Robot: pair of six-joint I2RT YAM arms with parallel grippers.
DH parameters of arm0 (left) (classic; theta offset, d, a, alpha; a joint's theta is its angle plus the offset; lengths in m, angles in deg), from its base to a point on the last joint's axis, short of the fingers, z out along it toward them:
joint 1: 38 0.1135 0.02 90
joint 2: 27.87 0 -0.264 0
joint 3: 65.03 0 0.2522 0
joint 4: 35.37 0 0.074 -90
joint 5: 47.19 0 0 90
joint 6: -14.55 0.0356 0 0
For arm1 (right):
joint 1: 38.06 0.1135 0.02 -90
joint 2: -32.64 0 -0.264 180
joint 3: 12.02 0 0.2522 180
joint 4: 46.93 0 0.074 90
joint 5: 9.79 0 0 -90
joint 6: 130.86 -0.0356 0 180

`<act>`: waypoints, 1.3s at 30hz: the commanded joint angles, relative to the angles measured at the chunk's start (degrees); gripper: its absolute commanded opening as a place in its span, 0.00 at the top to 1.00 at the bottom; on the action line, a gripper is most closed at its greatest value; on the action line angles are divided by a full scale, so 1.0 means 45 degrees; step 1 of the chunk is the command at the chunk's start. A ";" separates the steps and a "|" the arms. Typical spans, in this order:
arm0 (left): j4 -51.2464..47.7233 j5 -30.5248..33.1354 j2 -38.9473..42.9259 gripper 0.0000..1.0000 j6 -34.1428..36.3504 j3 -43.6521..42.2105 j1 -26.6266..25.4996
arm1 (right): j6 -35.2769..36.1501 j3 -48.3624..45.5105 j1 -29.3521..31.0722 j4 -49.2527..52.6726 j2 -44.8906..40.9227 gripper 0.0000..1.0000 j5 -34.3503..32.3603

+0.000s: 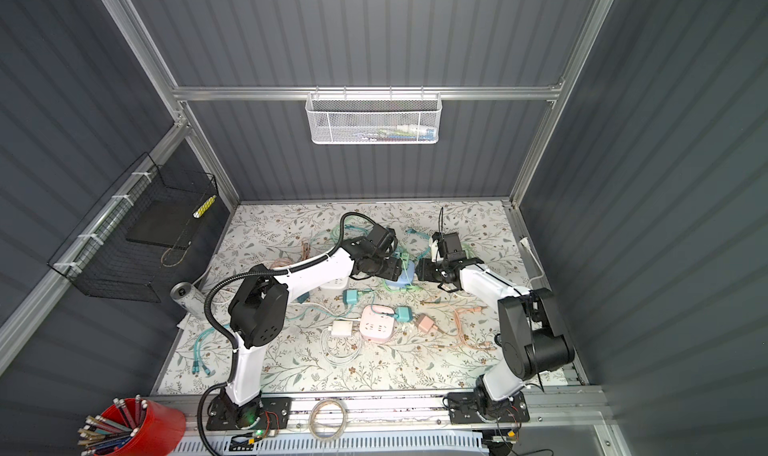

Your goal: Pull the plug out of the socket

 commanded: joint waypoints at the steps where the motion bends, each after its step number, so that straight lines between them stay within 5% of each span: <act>1: -0.0491 0.0489 -0.0548 0.28 0.0253 0.0638 -0.0157 | -0.0282 0.0427 -0.0033 -0.0272 0.0321 0.42 0.0671; 13: -0.0794 0.1054 -0.1339 0.41 0.0366 0.1387 -0.0362 | -0.0231 0.1265 0.0084 -0.0055 0.1862 0.44 0.1075; 31: -0.0618 0.0902 -0.1486 0.76 0.0368 0.1488 -0.0448 | -0.0252 0.1156 0.0201 -0.0126 0.2546 0.39 0.1345; 39: 0.0268 0.0644 -0.1063 0.81 -0.0410 0.0851 -0.0442 | -0.0274 0.1116 0.0240 -0.0135 0.2964 0.38 0.1345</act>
